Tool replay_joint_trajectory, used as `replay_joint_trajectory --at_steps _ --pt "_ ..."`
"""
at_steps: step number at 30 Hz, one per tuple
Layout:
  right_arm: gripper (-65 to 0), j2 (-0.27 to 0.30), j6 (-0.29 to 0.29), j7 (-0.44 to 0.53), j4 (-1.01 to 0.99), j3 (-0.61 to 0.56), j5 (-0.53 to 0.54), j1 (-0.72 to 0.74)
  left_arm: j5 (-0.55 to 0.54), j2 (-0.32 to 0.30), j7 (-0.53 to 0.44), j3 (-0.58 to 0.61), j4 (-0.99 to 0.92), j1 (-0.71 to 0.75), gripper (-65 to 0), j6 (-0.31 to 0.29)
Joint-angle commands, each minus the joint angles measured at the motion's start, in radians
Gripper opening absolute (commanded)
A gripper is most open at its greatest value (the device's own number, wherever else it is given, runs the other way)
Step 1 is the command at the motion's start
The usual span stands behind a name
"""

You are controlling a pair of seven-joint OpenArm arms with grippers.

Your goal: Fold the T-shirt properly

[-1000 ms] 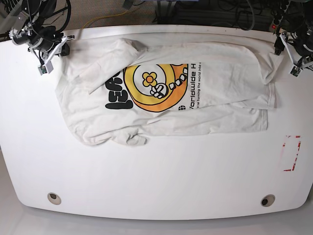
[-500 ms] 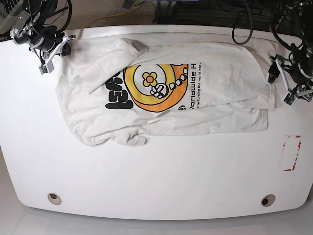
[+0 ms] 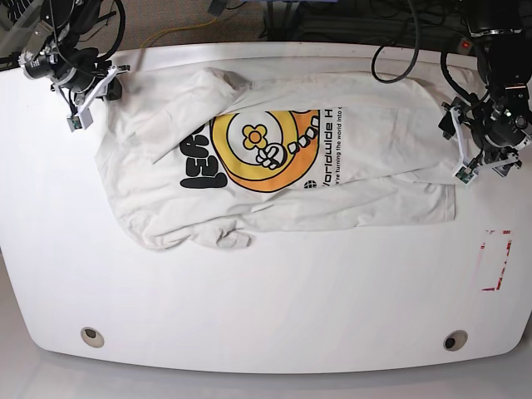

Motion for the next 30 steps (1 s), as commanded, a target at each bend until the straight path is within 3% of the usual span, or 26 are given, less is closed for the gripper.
replay_joint_trajectory --at_steps 1,13,16,22,27,30 --pt "-65.0 0.011 0.001 0.008 0.020 0.006 0.013 0.002 -0.005 -0.017 -0.010 -0.005 -0.006 -0.006 -16.1 0.002" --pt "-65.0 0.011 0.001 0.009 0.019 0.006 0.014 0.002 -0.055 -0.017 -0.008 -0.003 -0.016 0.068 -18.2 0.002" --pt "-65.0 0.011 0.001 0.009 0.019 0.009 0.014 0.002 -0.060 -0.017 -0.008 -0.003 -0.019 0.071 -26.1 0.002" --pt "-65.0 0.011 0.001 0.009 0.019 0.007 0.014 0.002 -0.057 -0.017 -0.008 -0.006 -0.017 0.071 -53.1 0.002" --pt "-65.0 0.009 0.001 0.011 0.019 0.009 0.014 0.002 -0.058 -0.017 -0.008 -0.021 -0.010 0.071 -58.9 0.002" --pt "-65.0 0.009 0.001 0.011 0.019 0.012 0.014 0.002 -0.060 -0.012 -0.008 -0.109 -0.010 0.071 -60.3 0.002"
